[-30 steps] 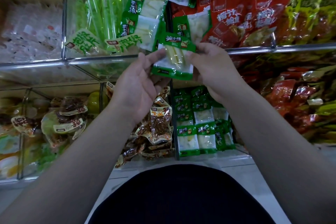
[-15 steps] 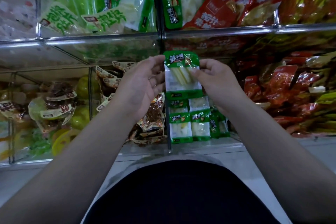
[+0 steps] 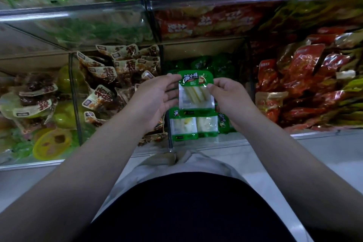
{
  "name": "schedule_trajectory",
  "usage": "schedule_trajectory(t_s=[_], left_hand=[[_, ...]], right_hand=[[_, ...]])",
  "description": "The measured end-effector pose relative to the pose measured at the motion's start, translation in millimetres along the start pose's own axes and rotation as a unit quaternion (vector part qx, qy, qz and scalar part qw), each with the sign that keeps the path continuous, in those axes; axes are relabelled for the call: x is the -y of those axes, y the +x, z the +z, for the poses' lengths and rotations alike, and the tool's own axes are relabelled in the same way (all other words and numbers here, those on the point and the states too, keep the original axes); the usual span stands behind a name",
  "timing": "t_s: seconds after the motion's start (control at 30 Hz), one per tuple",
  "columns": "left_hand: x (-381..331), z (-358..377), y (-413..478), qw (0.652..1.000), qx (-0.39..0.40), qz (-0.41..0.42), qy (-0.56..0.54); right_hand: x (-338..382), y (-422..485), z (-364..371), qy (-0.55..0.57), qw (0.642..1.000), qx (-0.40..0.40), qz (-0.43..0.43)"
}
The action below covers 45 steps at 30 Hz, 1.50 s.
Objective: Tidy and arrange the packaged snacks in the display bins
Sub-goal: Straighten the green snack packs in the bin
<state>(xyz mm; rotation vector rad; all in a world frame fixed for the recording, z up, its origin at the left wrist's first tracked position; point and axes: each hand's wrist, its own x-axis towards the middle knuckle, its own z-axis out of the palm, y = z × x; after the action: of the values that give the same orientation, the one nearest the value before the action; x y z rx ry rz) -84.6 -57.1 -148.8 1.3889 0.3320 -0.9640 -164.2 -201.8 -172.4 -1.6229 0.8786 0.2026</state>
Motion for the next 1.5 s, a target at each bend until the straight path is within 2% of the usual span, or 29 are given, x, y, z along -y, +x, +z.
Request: schedule_trajectory(t_s=[0.43,0.6,0.83,1.13,1.5], left_hand=[[69,19,35,0.986,0.007,-0.106,0.127],[84,21,45,0.983,0.028,-0.113,0.140],[97,23,47,0.977,0.039,-0.141,0.154],[96,15,43,0.984,0.049,-0.111,0.134],[64,14,16,0.996,0.071,-0.026,0.040]], right_hand=[[-65,5,-13,-0.043,0.996,0.007,0.076],[-78,8,-12,-0.037,0.994,-0.009,0.098],[-96,14,-5,-0.073,0.992,0.014,0.105],[-85,5,-3,-0.054,0.994,0.009,0.094],[-56,-11,-5,0.087,0.995,0.008,0.051]])
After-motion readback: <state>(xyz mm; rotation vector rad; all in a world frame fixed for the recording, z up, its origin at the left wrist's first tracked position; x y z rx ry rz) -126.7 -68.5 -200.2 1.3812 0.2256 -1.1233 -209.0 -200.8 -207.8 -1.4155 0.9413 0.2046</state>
